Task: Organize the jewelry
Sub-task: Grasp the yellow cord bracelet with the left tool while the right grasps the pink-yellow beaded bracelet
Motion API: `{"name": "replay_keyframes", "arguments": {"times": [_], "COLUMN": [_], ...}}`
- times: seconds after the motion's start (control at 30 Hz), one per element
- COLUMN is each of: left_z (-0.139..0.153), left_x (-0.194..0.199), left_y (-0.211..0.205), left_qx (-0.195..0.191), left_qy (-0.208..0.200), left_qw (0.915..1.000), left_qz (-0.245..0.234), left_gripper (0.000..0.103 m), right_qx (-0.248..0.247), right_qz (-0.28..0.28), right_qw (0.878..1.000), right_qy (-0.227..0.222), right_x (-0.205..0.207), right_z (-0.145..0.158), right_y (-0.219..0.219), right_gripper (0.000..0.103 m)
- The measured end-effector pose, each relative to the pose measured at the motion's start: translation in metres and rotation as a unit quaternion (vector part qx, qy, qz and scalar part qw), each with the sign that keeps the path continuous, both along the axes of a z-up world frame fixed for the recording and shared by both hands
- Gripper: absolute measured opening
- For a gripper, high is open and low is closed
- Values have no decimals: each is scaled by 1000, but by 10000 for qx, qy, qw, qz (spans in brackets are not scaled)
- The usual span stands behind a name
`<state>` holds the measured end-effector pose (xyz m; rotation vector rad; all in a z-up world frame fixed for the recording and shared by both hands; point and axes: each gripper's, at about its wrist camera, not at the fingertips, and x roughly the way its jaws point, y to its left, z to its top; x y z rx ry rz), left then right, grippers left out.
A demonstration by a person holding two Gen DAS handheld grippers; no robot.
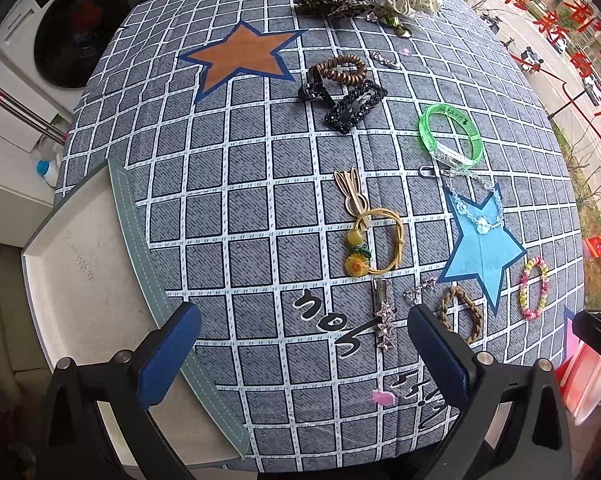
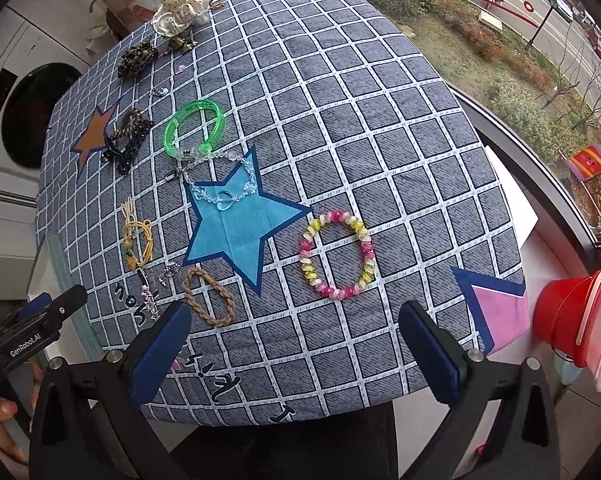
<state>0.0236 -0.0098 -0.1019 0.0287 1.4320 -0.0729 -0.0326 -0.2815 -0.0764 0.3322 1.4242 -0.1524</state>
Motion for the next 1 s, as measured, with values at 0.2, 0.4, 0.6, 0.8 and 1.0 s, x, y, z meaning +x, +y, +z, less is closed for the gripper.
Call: {"name": "replay_keyframes", "arguments": {"times": [0.2,0.4,0.6,0.8,1.0], "left_z": [-23,-42,-54,-69,-72], "left_x": [11,22,33,36,31], "left_y": [-8,-13,-19,-35,-54], "left_qx": [-65,-162,-241,-149,41], "left_qy": [97,154,164,138,-47], "left_qw": [9999,9997,9995,9995,9992], "left_qz": [15,-64,-125,-230,-384], "left_gripper": [96,82,82,68,35], "right_qx": [-152,-285,-532,-600,-770], "right_qz": [-24,-129,-318,-276,170], "right_qw": [9996,9989,9976,9970,9964], "right_qy": [236,337,320,399,306], "right_x": [3,5,5,9,7], "right_z": [-26,-48,-63,-79,-85], "right_y": [-14,-23,-35,-53,-40], "right_gripper": [103,103,103,87,61]}}
